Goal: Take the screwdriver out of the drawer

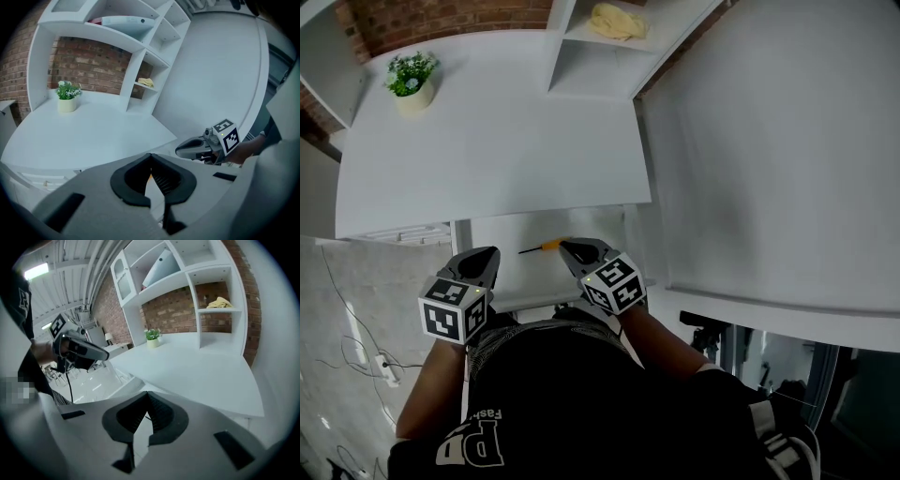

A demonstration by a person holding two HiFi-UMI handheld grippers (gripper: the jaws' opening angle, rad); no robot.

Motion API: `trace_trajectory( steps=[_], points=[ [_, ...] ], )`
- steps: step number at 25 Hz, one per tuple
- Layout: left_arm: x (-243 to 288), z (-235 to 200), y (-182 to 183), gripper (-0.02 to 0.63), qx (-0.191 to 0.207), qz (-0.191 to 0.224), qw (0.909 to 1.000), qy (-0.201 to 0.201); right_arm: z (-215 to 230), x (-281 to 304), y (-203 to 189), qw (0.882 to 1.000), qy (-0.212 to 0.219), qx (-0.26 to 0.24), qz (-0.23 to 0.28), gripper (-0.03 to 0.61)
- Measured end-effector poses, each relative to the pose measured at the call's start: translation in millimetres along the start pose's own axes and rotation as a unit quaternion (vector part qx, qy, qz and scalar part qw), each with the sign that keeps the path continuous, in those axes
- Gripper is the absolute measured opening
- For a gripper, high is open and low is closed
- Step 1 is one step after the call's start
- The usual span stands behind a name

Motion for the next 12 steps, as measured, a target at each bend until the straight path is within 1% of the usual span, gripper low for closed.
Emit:
trace_trajectory(
  steps=[3, 5, 8, 12],
  points=[
    [8.6, -7.3, -12.0, 0.015, 0.005, -0.034, 0.9992, -0.019, 2.7, 22.5, -14.6, 0.997, -0.018, -0.047, -0.054, 0.006],
    [11.9, -10.6, -20.6, 0.015, 0.011, -0.05, 0.9983, -0.027, 4.4, 38.8, -26.3, 0.992, -0.025, -0.086, -0.088, 0.007],
    [13.3, -15.6, -31.7, 0.015, 0.014, -0.068, 0.997, -0.035, 5.6, 60.9, -39.0, 0.98, -0.03, -0.148, -0.131, 0.008],
    [11.4, -22.8, -45.7, 0.015, 0.007, -0.084, 0.9957, -0.039, 4.5, 85.4, -58.1, 0.96, -0.023, -0.205, -0.187, 0.008]
  ],
)
Point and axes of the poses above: the fingertips, and each gripper's own axes: x forward along the fingers, z to its right, y out of its top, the point moved 5 cm from there along -x, backward along the fingers, and after that the axes turned 6 degrees about -z, right-handed, at the moved point
